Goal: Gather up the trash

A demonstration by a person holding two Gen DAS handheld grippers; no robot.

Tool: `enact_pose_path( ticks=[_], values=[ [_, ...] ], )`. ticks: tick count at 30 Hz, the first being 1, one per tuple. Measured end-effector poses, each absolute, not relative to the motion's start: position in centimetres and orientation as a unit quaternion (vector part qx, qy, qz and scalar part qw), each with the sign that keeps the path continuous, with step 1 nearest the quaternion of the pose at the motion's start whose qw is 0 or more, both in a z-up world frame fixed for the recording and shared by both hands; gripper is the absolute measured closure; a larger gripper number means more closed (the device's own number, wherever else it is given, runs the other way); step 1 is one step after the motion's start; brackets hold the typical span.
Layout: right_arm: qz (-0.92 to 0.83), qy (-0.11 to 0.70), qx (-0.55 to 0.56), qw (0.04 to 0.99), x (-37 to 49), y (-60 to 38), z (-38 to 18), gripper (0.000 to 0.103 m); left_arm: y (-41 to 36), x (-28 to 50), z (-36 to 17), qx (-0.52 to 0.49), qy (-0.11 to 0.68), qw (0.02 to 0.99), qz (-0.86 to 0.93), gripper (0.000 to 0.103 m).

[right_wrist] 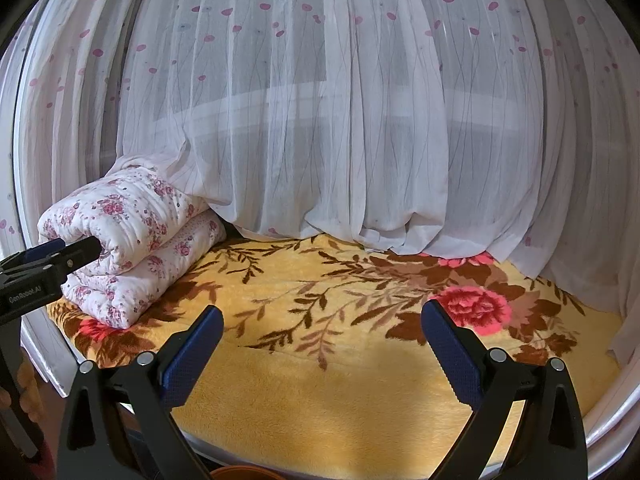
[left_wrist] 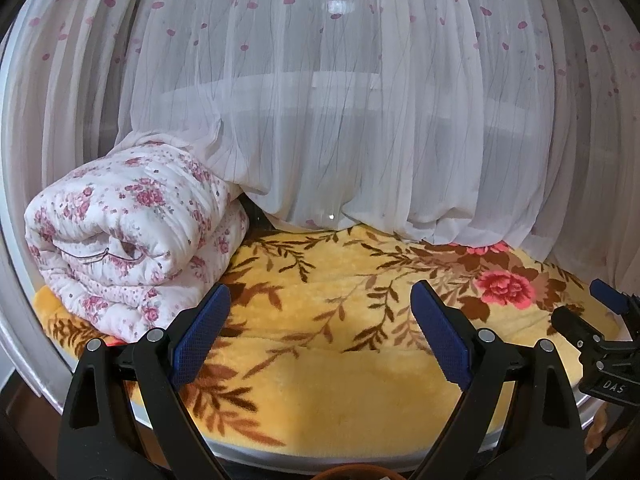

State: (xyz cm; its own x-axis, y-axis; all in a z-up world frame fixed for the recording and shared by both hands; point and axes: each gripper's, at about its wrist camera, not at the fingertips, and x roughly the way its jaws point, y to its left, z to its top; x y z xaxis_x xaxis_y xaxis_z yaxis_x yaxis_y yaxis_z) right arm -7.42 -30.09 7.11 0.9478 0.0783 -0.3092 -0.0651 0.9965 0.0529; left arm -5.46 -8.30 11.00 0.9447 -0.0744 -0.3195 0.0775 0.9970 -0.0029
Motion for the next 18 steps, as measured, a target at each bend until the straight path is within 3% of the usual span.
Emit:
enact_pose_path(
  ticks=[18],
  values=[
    [0.037,0.155,0.02,0.987,-7.4,-30.5,7.6,0.006,-8.5,-6.6,12.2,0.005,0.139,0.989,-0.04,0.014]
  ],
)
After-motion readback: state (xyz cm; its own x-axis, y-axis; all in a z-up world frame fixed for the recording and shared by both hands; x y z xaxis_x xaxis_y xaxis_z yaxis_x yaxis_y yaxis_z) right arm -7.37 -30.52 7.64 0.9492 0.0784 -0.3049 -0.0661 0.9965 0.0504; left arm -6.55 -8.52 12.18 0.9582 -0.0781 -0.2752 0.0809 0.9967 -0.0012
